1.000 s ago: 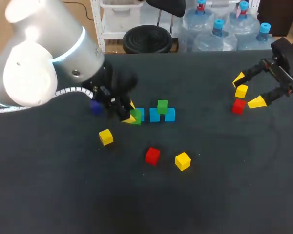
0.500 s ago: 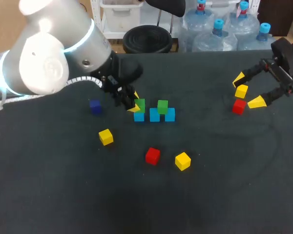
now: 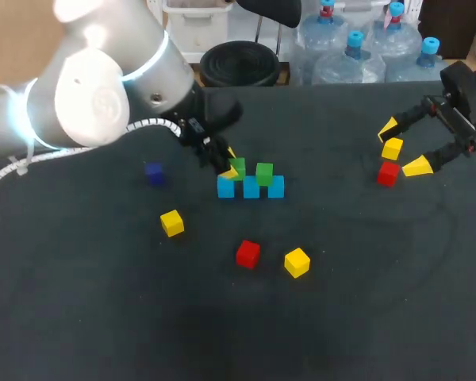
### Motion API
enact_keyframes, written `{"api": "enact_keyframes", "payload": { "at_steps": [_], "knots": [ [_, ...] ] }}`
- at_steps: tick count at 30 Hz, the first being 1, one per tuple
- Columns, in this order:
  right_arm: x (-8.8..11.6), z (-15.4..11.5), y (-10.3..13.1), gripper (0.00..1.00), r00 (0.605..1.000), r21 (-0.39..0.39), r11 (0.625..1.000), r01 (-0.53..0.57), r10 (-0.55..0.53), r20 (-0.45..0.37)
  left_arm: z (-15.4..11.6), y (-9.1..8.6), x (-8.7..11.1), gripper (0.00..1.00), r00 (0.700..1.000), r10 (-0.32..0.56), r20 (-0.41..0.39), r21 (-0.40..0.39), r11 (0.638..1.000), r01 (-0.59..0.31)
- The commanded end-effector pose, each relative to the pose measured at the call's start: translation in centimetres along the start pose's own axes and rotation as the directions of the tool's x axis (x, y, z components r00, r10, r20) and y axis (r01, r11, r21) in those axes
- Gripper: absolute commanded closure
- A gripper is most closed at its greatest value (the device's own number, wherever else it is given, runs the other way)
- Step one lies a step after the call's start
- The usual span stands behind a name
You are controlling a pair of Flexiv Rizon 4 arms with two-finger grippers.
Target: Place the blue cubes, place green cubes on the blue cubes, place the yellow cubes on the green cubes, then place the red cubes on the yellow cubes, and place purple cube on the red cubes.
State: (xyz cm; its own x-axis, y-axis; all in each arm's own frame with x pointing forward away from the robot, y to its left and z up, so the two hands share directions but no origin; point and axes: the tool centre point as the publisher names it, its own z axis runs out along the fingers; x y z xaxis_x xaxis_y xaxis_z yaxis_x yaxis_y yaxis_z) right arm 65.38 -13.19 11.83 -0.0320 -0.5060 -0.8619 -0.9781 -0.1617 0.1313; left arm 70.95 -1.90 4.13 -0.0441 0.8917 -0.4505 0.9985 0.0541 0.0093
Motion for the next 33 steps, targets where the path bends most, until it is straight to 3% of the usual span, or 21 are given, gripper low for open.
{"api": "enact_keyframes", "payload": {
  "at_steps": [1,33],
  "knots": [
    [0.03,0.06,-0.03,0.0,1.0,0.0,1.0,0.001,-0.001,0.0,0.58,0.28,-0.07,1.0,1.0,-0.001,0.0,0.007,1.0,0.001],
    [0.03,0.06,-0.03,0.0,1.0,0.0,1.0,0.001,-0.001,0.0,1.31,0.3,0.62,1.0,1.0,-0.011,0.001,0.021,1.0,0.011]
  ]
}}
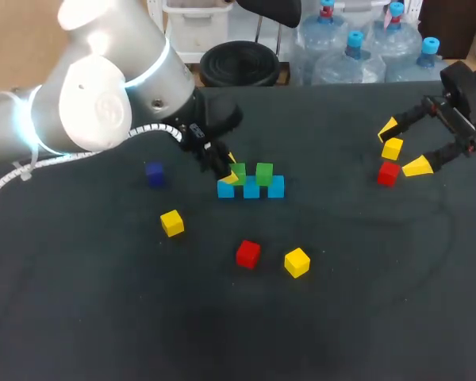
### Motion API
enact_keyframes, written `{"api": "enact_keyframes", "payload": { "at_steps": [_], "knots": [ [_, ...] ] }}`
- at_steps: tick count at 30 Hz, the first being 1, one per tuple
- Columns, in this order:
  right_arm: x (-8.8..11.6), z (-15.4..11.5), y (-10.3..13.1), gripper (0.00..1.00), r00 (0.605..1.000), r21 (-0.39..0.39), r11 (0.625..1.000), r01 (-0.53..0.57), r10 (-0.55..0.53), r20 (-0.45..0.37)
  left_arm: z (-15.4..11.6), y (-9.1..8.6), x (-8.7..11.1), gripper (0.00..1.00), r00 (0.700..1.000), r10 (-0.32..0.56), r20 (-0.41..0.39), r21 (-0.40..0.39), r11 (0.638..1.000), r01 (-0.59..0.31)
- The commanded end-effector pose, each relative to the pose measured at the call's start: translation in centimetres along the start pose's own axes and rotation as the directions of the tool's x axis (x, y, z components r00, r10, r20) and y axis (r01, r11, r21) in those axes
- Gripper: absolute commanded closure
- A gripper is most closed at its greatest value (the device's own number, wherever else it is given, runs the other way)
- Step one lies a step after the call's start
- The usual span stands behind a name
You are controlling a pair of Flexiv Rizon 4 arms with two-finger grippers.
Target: Place the blue cubes, place green cubes on the blue cubes, place the yellow cubes on the green cubes, then place the red cubes on the yellow cubes, and place purple cube on the red cubes.
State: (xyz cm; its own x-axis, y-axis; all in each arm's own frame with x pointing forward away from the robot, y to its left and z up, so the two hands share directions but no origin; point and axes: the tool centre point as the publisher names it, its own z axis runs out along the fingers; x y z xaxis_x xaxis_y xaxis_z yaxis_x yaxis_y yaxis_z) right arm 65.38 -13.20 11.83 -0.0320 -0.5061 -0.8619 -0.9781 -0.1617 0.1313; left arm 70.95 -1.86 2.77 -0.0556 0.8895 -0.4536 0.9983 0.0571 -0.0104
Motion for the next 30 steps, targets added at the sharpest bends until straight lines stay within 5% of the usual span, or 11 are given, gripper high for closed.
{"api": "enact_keyframes", "payload": {
  "at_steps": [1,28,30],
  "knots": [
    [0.03,0.06,-0.03,0.0,1.0,0.0,1.0,0.001,-0.001,0.0,0.12,0.31,-0.03,1.0,1.0,0.0,-0.002,0.006,1.0,0.0],
    [0.03,0.06,-0.03,0.0,1.0,0.0,1.0,0.001,-0.001,0.0,0.63,0.59,0.0,1.0,1.0,0.003,-0.009,0.02,1.0,-0.003],
    [0.03,0.06,-0.03,0.0,1.0,0.0,1.0,0.001,-0.001,0.0,0.69,0.62,0.01,0.91,1.0,0.006,-0.009,0.022,1.0,-0.005]
  ]
}}
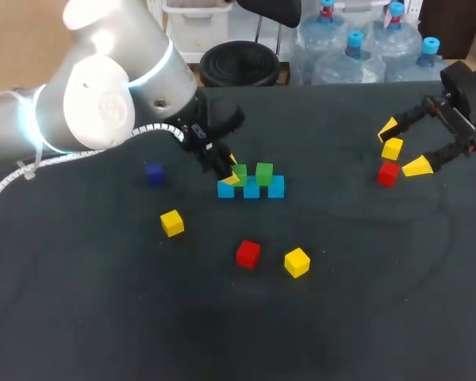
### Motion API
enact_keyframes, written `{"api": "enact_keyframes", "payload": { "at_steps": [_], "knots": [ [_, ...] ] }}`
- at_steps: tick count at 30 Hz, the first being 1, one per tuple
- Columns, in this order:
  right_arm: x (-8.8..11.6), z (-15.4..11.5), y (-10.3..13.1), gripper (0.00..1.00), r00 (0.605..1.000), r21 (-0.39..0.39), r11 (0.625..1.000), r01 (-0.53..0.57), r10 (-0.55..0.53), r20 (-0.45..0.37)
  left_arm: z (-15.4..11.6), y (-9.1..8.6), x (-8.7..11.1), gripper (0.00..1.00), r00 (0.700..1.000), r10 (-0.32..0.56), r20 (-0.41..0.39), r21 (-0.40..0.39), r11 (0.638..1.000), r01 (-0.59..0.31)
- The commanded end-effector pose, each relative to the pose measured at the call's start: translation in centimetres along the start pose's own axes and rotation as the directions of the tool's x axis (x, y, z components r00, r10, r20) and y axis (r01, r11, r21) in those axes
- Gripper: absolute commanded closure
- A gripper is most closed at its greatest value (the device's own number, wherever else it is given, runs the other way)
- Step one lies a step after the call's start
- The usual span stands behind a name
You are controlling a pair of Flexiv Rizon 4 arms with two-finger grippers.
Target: Place the blue cubes, place green cubes on the blue cubes, place the yellow cubes on the green cubes, then place the red cubes on the yellow cubes, and place purple cube on the red cubes.
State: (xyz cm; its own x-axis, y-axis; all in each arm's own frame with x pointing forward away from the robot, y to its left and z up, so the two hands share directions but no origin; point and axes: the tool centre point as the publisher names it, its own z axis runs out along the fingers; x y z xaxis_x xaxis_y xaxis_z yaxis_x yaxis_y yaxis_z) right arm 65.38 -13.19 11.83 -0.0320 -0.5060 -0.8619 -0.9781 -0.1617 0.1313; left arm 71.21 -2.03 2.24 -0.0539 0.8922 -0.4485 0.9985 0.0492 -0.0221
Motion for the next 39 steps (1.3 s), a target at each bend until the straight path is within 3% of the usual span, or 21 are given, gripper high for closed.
{"api": "enact_keyframes", "payload": {
  "at_steps": [1,23,27,30,34,35,37,39],
  "knots": [
    [0.03,0.06,-0.03,0.0,1.0,0.0,1.0,0.001,-0.001,0.0,0.14,0.37,-0.07,0.88,1.0,0.004,-0.004,0.008,1.0,-0.004],
    [0.03,0.06,-0.03,0.0,1.0,0.0,1.0,0.001,-0.001,0.0,0.08,0.47,-0.07,0.77,1.0,0.003,-0.006,0.006,1.0,-0.003],
    [0.03,0.06,-0.03,0.0,1.0,0.0,1.0,0.001,-0.001,0.0,0.06,0.42,-0.06,0.7,1.0,0.006,-0.005,0.008,1.0,-0.006],
    [0.03,0.06,-0.03,0.0,1.0,0.0,1.0,0.001,-0.001,0.0,0.02,0.37,-0.05,0.56,1.0,0.009,-0.004,0.009,1.0,-0.008],
    [0.03,0.06,-0.03,0.0,1.0,0.0,1.0,0.001,-0.001,0.0,-0.08,0.31,0.0,0.52,1.0,0.01,-0.004,0.009,1.0,-0.01],
    [0.03,0.06,-0.03,0.0,1.0,0.0,1.0,0.001,-0.001,0.0,-0.1,0.31,0.02,0.33,1.0,0.009,-0.004,0.009,1.0,-0.009],
    [0.03,0.06,-0.03,0.0,1.0,0.0,1.0,0.001,-0.001,0.0,-0.14,0.29,0.04,0.13,1.0,0.008,-0.005,0.009,1.0,-0.007],
    [0.03,0.06,-0.03,0.0,1.0,0.0,1.0,0.001,-0.001,0.0,-0.18,0.26,0.08,0.04,1.0,0.005,-0.006,0.01,1.0,-0.005]
  ]
}}
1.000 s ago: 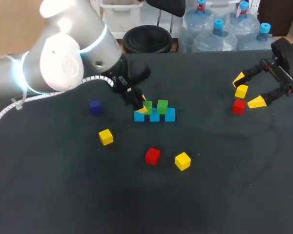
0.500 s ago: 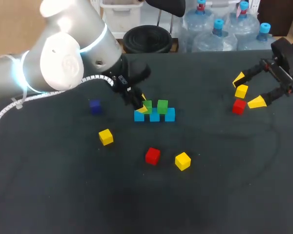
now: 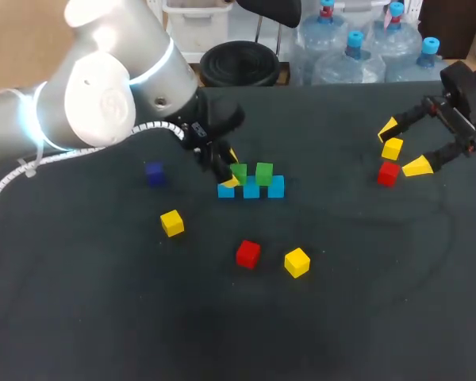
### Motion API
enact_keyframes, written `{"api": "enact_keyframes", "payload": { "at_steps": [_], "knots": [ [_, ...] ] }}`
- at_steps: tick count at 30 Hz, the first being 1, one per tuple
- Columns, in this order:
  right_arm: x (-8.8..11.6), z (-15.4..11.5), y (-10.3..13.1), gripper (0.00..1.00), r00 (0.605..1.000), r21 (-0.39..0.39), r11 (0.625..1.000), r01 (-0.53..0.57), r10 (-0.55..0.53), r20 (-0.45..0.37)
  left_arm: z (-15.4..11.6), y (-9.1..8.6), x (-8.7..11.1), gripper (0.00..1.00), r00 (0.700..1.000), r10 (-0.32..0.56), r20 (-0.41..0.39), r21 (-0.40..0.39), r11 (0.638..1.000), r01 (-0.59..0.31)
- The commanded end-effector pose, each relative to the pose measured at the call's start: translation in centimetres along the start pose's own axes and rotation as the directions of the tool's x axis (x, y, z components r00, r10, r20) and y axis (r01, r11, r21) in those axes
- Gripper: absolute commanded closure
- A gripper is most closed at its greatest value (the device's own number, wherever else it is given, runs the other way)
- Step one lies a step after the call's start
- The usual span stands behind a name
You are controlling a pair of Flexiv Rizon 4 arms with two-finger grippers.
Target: Place the blue cubes, place green cubes on the blue cubes, place the yellow cubes on the green cubes, then place the red cubes on the yellow cubes, and place purple cube on the red cubes.
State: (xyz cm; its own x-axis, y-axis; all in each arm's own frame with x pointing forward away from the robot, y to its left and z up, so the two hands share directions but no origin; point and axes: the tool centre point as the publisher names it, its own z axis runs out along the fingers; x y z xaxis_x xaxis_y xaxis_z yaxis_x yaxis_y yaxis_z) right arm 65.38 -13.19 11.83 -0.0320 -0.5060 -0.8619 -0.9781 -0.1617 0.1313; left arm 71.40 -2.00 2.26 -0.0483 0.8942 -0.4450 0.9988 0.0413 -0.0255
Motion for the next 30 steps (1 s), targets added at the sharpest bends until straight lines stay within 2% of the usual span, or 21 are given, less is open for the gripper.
{"api": "enact_keyframes", "payload": {
  "at_steps": [1,3,4,5,14,23,30],
  "knots": [
    [0.0,0.1,0.0,0.0,1.0,0.0,1.0,0.001,-0.001,0.0,-0.2,0.1,0.1,0.04,1.0,-0.001,-0.002,0.003,1.0,0.001],
    [0.0,0.1,0.0,0.0,1.0,0.0,1.0,0.001,-0.001,0.0,-0.3,0.0,0.1,0.06,1.0,-0.001,-0.001,0.003,1.0,0.001],
    [0.0,0.1,0.0,0.0,1.0,0.0,1.0,0.001,-0.001,0.0,-0.4,0.0,0.0,0.05,1.0,-0.002,-0.002,0.002,1.0,0.002],
    [0.0,0.1,0.0,0.0,1.0,0.0,1.0,0.001,-0.001,0.0,-0.6,-0.1,-0.1,0.0,1.0,-0.002,-0.003,0.001,1.0,0.002],
    [0.0,0.1,0.0,0.0,1.0,0.0,1.0,0.001,-0.001,0.0,-3.8,-0.8,-0.9,0.0,1.0,-0.004,0.002,-0.028,1.0,0.004],
    [0.0,0.1,0.0,0.0,1.0,0.0,1.0,0.001,-0.001,0.0,-7.3,-2.8,-0.8,0.0,0.999,-0.04,-0.003,-0.055,0.998,0.04],
    [0.0,0.1,0.0,0.0,1.0,0.0,1.0,0.001,-0.001,0.0,-9.5,-4.9,0.2,0.0,0.998,-0.065,-0.005,-0.06,0.996,0.065]
  ]
}}
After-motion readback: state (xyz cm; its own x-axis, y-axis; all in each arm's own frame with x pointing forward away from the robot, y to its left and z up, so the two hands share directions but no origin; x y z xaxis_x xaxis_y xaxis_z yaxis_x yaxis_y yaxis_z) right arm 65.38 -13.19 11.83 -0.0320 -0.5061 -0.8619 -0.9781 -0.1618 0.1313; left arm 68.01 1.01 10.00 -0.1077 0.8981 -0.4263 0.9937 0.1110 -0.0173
